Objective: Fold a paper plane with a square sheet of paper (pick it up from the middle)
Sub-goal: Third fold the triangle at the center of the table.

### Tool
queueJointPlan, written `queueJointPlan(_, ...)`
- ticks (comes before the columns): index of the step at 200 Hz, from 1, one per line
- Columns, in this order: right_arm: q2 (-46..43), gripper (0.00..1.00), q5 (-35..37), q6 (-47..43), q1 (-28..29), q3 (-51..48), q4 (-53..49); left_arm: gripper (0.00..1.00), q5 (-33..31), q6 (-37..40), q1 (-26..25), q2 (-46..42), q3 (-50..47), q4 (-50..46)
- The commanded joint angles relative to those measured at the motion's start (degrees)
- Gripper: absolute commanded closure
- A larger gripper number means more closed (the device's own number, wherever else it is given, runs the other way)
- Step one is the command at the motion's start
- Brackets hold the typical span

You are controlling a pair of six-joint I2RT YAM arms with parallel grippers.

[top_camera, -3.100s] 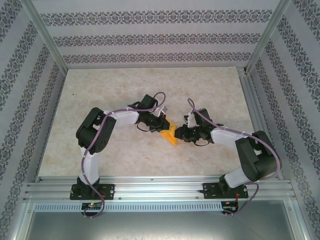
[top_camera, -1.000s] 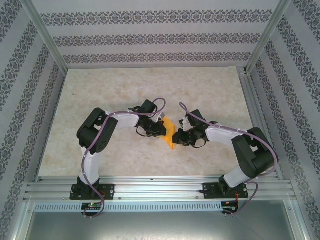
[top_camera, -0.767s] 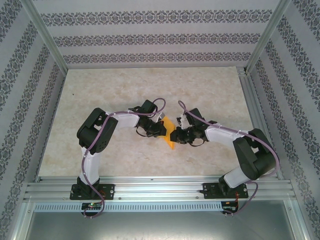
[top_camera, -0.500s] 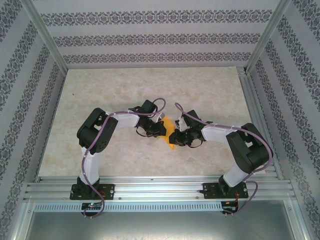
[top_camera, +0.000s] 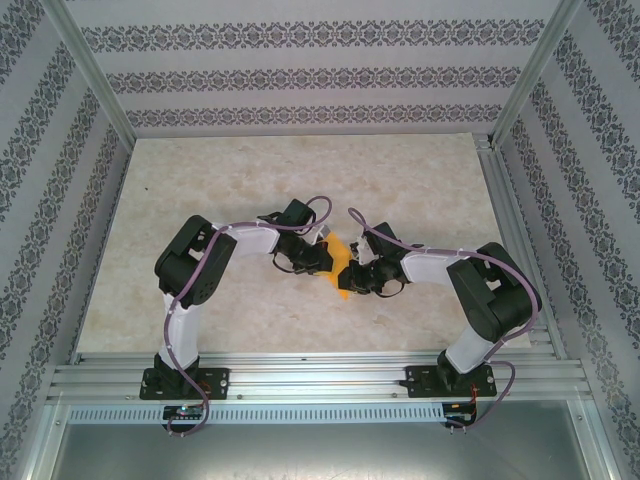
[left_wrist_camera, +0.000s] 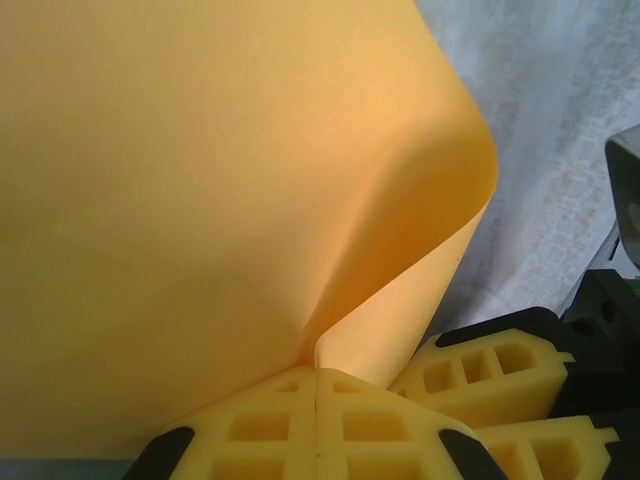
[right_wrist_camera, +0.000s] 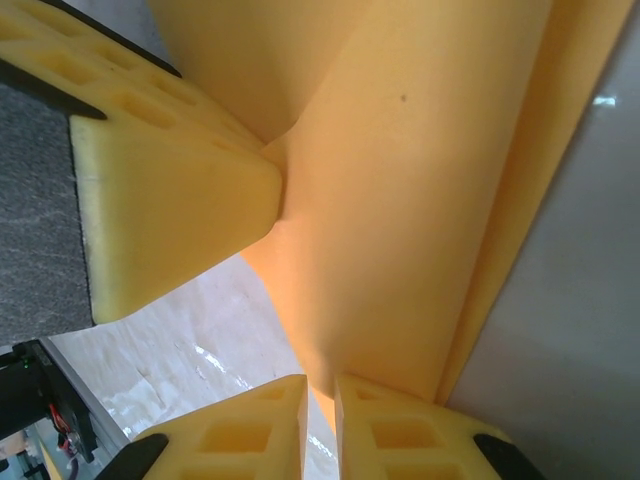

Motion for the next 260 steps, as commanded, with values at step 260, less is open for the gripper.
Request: queueJointPlan(260, -5.48, 0.84, -1.72, 2.18, 3.36, -8.92, -1.46, 0.94, -2.39, 2.27, -0.57, 2.97, 2.29, -3.63)
